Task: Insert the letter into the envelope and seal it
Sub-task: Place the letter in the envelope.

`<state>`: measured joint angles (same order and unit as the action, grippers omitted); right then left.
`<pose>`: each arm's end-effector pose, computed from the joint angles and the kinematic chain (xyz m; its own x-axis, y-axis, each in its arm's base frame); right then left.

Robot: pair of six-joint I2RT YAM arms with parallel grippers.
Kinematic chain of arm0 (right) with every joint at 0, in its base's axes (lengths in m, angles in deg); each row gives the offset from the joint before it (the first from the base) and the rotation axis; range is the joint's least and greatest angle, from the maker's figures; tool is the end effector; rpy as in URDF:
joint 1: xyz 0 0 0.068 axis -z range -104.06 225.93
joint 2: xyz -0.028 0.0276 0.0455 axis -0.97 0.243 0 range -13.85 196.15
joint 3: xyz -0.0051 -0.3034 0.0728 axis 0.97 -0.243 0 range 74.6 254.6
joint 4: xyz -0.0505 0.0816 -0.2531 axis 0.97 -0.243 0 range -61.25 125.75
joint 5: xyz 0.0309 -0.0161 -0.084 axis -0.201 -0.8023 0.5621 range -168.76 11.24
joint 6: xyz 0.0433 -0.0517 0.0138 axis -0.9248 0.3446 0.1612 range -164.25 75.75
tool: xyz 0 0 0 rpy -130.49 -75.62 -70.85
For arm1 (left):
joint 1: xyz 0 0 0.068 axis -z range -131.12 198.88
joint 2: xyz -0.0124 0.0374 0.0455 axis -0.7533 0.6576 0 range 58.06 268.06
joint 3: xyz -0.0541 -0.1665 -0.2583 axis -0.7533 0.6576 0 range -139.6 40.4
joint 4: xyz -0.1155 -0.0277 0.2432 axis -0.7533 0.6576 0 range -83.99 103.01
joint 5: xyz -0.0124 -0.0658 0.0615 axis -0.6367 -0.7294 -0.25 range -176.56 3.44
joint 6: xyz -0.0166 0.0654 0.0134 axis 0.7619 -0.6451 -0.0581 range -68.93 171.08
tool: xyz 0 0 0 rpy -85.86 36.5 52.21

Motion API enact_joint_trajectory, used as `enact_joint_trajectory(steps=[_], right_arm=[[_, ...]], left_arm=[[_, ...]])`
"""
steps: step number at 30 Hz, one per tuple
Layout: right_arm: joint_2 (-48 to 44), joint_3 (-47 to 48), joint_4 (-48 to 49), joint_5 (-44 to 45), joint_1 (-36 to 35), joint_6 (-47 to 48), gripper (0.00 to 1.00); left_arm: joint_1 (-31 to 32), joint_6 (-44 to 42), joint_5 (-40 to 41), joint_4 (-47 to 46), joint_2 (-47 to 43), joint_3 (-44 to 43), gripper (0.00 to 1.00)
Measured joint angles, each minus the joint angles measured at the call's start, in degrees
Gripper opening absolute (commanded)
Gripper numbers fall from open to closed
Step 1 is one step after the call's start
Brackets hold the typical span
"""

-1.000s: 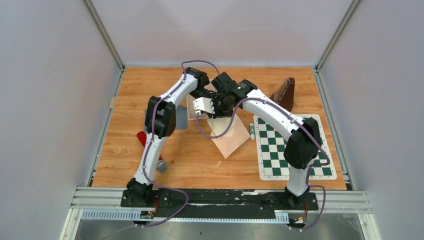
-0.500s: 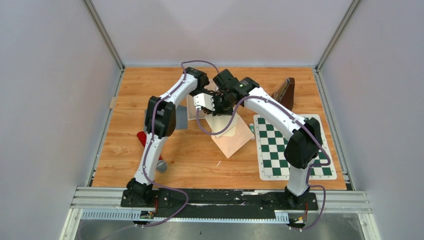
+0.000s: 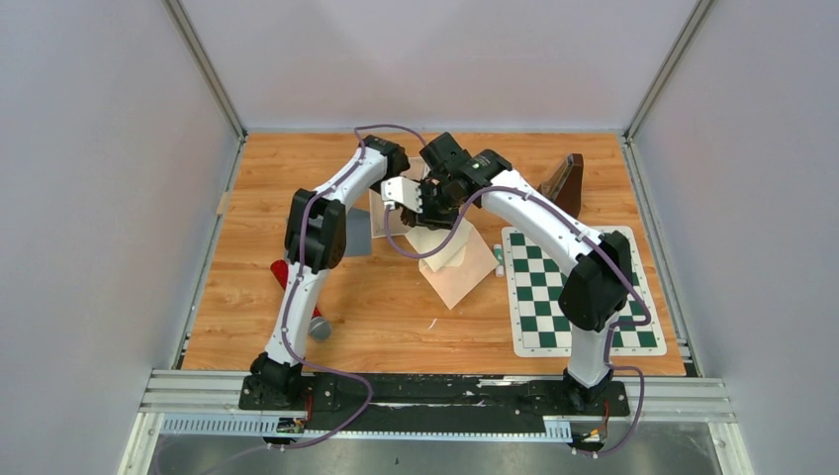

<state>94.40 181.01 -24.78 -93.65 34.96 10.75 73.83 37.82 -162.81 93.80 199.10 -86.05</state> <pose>0.3161 0.2935 0.3412 0.2091 -0.8669 -0.4525 -0.9630 -0.1022 -0.2492 0.4303 -0.2597 0.2136 -0.8823 0.4706 -0.0090 0.1170 0.2008 -0.9726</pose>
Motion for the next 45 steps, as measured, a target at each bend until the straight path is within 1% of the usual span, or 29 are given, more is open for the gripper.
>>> enact_joint_trajectory(steps=[2,5,7,8,9,12,15,17,19,20,22,24,26,28,29,31,32,33,35,38,40,43,45], right_arm=[[0.0,-0.8,0.1,-0.3,0.0,-0.3,0.45],[0.0,-1.5,0.0,-1.3,0.5,-2.1,0.49],[0.0,-1.5,0.0,-1.9,0.9,-4.6,0.57],[0.0,-1.3,-0.1,-2.4,1.3,-6.2,0.69],[0.0,-1.0,-0.1,-3.3,1.9,-8.6,0.74],[-0.5,-0.8,0.9,-6.3,4.8,-16.5,0.75],[-2.7,-3.0,4.5,-8.9,8.8,-26.2,0.72],[-5.8,-8.0,7.6,-11.3,12.0,-34.1,0.67],[-8.0,-13.5,9.5,-14.5,15.3,-41.0,0.62],[-8.4,-16.1,10.0,-16.2,16.9,-44.3,0.58],[-7.7,-20.7,11.0,-19.2,19.6,-49.8,0.49],[-5.5,-24.5,11.5,-21.8,21.6,-54.3,0.42],[-2.5,-27.7,11.8,-24.1,22.4,-57.4,0.35],[0.3,-30.2,12.3,-26.7,22.4,-60.5,0.32],[1.5,-31.0,12.6,-27.8,22.2,-61.9,0.31],[3.5,-32.0,13.6,-29.9,21.9,-64.2,0.29],[4.3,-32.2,14.0,-30.8,21.7,-65.1,0.29],[5.2,-32.2,14.6,-31.7,21.5,-66.1,0.28],[6.5,-32.2,16.3,-33.1,21.1,-67.8,0.27],[7.8,-31.9,18.0,-34.5,20.7,-69.8,0.25],[8.7,-31.4,18.7,-35.0,20.5,-70.7,0.24],[9.7,-30.5,19.4,-35.3,20.5,-71.8,0.24],[9.7,-29.7,19.3,-35.3,20.6,-72.1,0.24]], left_arm=[[-0.2,0.0,0.2,-0.5,0.0,0.3,0.00],[-0.3,0.6,0.2,-1.3,0.0,1.9,0.00],[-0.4,1.1,0.3,-2.2,0.0,3.8,0.00],[-0.6,1.3,0.3,-2.8,0.0,5.1,0.00],[-0.7,1.6,0.3,-3.6,-0.1,7.1,0.00],[-1.3,2.7,0.1,-6.5,-0.2,13.7,0.00],[-2.0,4.6,-0.3,-10.8,-0.9,21.3,0.00],[-2.6,8.6,0.3,-17.0,-2.7,27.4,0.00],[-3.5,16.0,2.4,-27.3,-6.8,35.3,0.00],[-4.1,21.4,4.3,-34.8,-10.2,40.8,0.01],[-5.7,31.1,9.4,-47.6,-17.8,50.8,0.04],[-7.6,38.4,14.3,-58.2,-24.0,57.6,0.07],[-9.0,43.5,18.3,-66.0,-27.3,60.6,0.11],[-10.1,46.8,21.7,-72.7,-28.5,62.4,0.23],[-10.3,47.9,23.1,-75.3,-28.7,63.6,0.33],[-10.1,49.5,25.5,-78.0,-29.0,66.1,0.43],[-10.0,49.9,26.5,-78.1,-29.0,67.2,0.44],[-10.1,50.5,27.5,-77.5,-29.0,68.2,0.49],[-10.4,50.3,28.3,-75.8,-30.3,68.6,0.53],[-12.3,48.7,32.8,-72.8,-34.8,68.7,0.54],[-15.3,47.8,34.4,-71.1,-37.7,68.7,0.54],[-19.2,46.5,34.3,-69.4,-40.3,68.7,0.54],[-20.4,46.2,32.3,-69.6,-40.7,68.7,0.53]])
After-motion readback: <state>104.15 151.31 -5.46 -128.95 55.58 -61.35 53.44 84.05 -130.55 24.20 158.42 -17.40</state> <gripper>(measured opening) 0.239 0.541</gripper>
